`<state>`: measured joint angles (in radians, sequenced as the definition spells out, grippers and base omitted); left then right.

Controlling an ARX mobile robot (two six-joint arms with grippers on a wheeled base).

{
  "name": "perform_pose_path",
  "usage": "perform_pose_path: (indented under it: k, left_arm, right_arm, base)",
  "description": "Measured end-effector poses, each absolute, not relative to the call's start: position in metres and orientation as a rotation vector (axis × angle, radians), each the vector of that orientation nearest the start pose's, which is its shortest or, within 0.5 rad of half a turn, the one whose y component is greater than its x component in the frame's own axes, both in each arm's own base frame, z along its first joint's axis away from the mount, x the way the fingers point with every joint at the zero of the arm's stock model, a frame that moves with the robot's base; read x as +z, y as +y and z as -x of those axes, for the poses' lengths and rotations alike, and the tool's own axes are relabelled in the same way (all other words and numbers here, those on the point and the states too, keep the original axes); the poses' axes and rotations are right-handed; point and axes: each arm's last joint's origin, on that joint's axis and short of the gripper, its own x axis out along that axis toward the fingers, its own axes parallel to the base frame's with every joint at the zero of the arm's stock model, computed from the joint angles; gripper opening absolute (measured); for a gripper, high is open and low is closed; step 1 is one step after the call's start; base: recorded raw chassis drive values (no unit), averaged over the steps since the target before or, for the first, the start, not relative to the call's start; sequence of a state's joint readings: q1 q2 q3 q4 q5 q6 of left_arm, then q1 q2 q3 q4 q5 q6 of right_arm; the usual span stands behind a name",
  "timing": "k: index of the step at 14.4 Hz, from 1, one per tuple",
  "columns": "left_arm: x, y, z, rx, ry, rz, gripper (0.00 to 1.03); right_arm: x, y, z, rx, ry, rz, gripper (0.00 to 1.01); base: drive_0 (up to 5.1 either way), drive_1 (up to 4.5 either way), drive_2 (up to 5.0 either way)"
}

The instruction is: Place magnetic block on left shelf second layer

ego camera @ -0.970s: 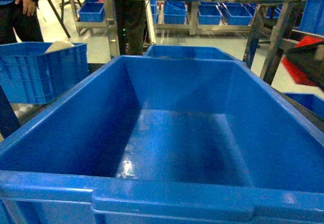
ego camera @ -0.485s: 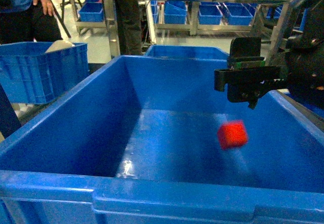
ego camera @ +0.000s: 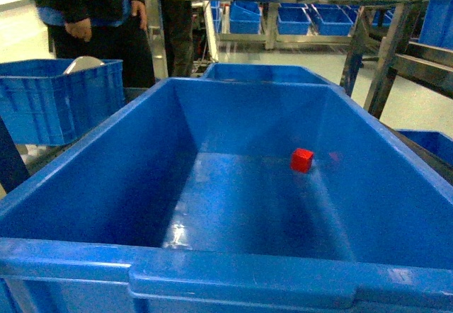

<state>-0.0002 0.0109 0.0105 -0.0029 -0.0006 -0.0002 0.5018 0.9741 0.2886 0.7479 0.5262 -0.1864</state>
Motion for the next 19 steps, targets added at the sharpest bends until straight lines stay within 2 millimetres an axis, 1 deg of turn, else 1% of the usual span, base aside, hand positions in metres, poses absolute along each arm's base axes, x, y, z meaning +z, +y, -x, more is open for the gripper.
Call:
perform_pose_path:
  k: [2,4,6,8,10,12,13,14,16,17,18,19]
  left_arm:
    - [0.166,0.0,-0.098,0.0,0.004,0.0,0.98]
    - [0.166,0.0,-0.098,0.0,0.004,0.0,0.98]
    - [0.166,0.0,-0.098,0.0,0.004,0.0,0.98]
    - [0.166,0.0,-0.098,0.0,0.003,0.0,0.98]
    - [0.166,0.0,-0.098,0.0,0.004,0.0,0.98]
    - [0.166,0.0,-0.098,0.0,0.004,0.0,0.98]
    - [0.166,0.0,-0.098,0.0,0.004,0.0,0.98]
    - [0.166,0.0,-0.098,0.0,0.004,0.0,0.98]
    - [0.166,0.0,-0.098,0.001,0.004,0.0,0.98]
    - [0.166,0.0,-0.098,0.001,0.004,0.0,0.98]
    - [0.166,0.0,-0.098,0.0,0.004,0.0,0.98]
    - [0.166,0.0,-0.098,0.001,0.004,0.0,0.98]
  right_arm:
    - [0.225,0.059,-0.154,-0.082,-0.074,0.143,0.98]
    - [0.225,0.041,-0.137,-0.129,-0.081,0.141,0.98]
    - [0.227,0.03,-0.124,-0.126,-0.093,0.13,0.98]
    - [0.223,0.029,-0.122,-0.071,-0.058,0.097,0.98]
    - [0.223,0.03,-0.122,-0.068,-0.058,0.084,0.98]
    - [0.222,0.028,-0.122,-0.038,-0.019,0.075,0.93]
    - [0.22,0.026,-0.121,-0.02,-0.003,0.063,0.88]
    - [0.219,0.026,-0.121,-0.021,0.002,0.061,0.86]
    - [0.216,0.023,-0.12,-0.01,0.003,0.046,0.78]
    - [0.214,0.021,-0.118,-0.01,-0.001,0.036,0.73]
    - [0.197,0.013,-0.114,-0.001,0.005,0.018,0.34]
    - [0.187,-0.002,-0.11,-0.028,-0.001,0.012,0.02]
  base:
    - [0.0,0.0,0.0]
    - [0.0,0.0,0.0]
    - [0.0,0.0,0.0]
    - [0.0,0.0,0.0]
    - [0.0,0.0,0.0]
    - [0.0,0.0,0.0]
    - [0.0,0.0,0.0]
    - [0.0,0.0,0.0]
    - [0.0,0.0,0.0]
    - [0.0,0.0,0.0]
    - [0.0,0.0,0.0]
    - [0.0,0.0,0.0]
